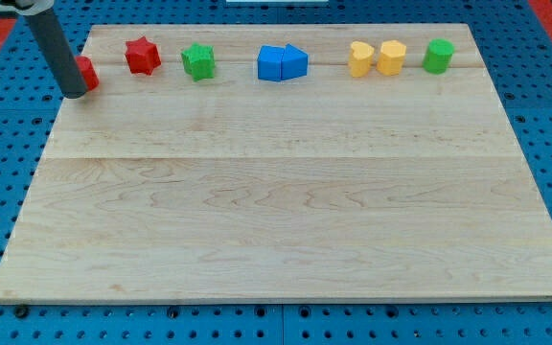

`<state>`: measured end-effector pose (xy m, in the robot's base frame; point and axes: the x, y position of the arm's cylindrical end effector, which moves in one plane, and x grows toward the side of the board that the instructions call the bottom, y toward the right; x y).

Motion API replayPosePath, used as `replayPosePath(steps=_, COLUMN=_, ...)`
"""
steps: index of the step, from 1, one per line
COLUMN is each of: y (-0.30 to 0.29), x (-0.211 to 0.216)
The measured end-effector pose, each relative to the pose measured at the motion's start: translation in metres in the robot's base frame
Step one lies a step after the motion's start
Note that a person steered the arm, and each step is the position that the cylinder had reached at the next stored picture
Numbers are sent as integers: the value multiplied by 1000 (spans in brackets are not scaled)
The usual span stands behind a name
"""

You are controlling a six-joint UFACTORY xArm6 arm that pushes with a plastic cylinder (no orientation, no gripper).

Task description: Slide the red circle towards the top left

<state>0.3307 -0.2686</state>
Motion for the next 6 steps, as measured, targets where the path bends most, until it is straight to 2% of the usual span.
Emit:
replayPosePath(steps=3, y=17, x=-16)
replayPosePath(steps=4, y=39, x=-26)
replayPosePath(steps=6, y=107, x=-19)
